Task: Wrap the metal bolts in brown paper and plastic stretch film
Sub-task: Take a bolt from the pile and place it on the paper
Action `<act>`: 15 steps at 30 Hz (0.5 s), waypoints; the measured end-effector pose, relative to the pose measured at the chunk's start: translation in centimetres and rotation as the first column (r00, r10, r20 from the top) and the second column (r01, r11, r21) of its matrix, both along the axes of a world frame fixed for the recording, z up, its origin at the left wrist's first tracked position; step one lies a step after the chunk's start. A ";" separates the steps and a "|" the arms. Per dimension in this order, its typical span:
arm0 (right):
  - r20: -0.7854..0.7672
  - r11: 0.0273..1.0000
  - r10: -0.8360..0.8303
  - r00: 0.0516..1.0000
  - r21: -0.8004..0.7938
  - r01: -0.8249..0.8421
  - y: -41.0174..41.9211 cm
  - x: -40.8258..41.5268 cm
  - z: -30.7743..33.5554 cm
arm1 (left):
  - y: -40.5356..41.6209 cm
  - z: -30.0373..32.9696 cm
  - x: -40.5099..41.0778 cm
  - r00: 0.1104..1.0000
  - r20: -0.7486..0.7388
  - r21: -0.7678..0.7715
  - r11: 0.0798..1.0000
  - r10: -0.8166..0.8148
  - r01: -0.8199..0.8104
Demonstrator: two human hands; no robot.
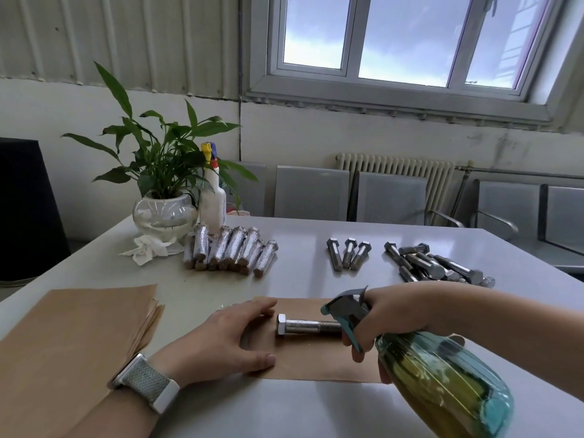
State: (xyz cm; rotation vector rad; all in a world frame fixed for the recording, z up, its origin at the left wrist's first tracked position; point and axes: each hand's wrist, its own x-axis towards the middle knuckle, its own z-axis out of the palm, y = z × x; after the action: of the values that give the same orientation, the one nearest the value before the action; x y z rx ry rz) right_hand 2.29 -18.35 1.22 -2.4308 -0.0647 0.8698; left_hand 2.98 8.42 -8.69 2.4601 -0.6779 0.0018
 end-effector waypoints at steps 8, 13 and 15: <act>-0.070 0.994 -0.085 0.994 -0.072 0.080 -2.1 -0.8 0.7 | 0.0 0.0 0.0 1.000 -0.014 -0.001 1.000 0.006 -0.006; -0.123 0.993 -0.113 0.986 -0.035 0.110 -2.3 -1.2 0.8 | 0.0 0.0 0.0 1.000 -0.022 0.001 1.000 0.004 -0.004; -0.101 0.996 -0.086 0.991 -0.046 0.081 -2.6 -1.1 1.4 | 0.1 0.0 0.0 1.000 -0.025 0.003 1.000 0.002 -0.002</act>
State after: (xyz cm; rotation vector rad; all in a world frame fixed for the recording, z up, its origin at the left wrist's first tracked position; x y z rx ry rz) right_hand 1.24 -20.93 2.59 -2.4039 0.0936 0.9658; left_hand 3.00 8.49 -8.68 2.4591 -0.6653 -0.0295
